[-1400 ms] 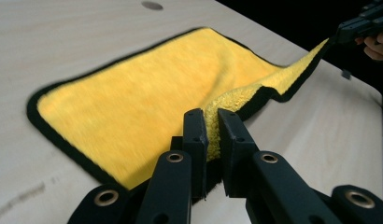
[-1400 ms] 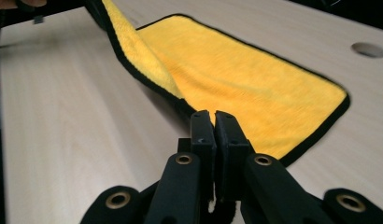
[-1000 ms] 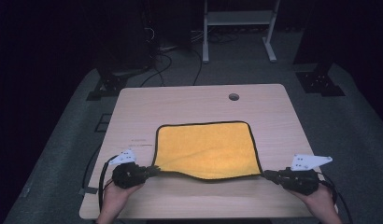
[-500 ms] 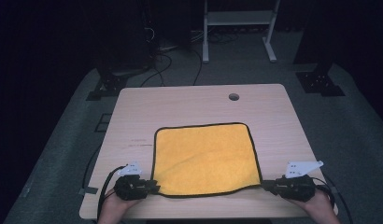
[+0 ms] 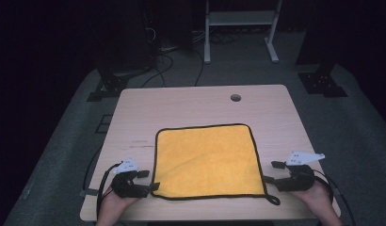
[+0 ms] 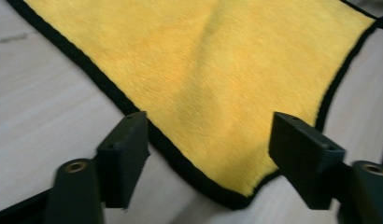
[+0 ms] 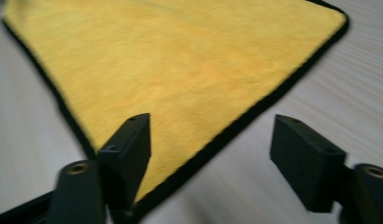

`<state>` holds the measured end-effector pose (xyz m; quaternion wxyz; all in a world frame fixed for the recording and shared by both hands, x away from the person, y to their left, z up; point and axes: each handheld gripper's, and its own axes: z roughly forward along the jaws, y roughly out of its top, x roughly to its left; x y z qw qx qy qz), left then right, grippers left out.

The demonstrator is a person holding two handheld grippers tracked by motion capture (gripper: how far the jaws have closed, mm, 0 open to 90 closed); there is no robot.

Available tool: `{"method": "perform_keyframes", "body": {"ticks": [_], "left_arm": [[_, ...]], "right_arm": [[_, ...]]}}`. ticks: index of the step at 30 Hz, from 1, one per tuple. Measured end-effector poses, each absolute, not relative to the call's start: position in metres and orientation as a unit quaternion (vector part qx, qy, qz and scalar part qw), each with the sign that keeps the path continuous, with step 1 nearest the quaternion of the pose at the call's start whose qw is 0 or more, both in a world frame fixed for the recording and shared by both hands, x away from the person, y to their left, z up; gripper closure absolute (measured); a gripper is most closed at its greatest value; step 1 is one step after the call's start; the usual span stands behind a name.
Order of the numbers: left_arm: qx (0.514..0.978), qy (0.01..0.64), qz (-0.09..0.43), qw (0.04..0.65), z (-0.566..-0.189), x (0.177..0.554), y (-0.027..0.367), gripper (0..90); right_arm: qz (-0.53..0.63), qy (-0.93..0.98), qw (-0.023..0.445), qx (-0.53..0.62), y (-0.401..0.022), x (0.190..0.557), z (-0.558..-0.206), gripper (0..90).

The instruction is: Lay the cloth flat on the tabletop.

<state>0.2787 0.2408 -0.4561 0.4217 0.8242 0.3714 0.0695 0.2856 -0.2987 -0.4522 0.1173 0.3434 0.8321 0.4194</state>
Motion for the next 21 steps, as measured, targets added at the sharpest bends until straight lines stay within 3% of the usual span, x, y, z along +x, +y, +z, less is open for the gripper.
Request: {"method": "perform_keyframes", "body": {"ticks": [3, 11, 21], "left_arm": [[0.824, 0.373, 0.083, 0.418, -0.456, 0.285, 0.239, 20.0], [0.816, 0.386, 0.125, 0.412, -0.456, 0.305, 0.236, 16.2], [0.795, 0.407, 0.173, 0.416, -0.444, 0.329, 0.244, 12.8]], "right_arm": [[0.401, 0.825, 0.141, 0.372, -0.301, 0.299, -0.455, 18.7], [0.362, 0.798, 0.194, 0.442, -0.312, 0.331, -0.467, 13.9], [0.337, 0.788, 0.191, 0.478, -0.325, 0.350, -0.483, 12.8]]}}
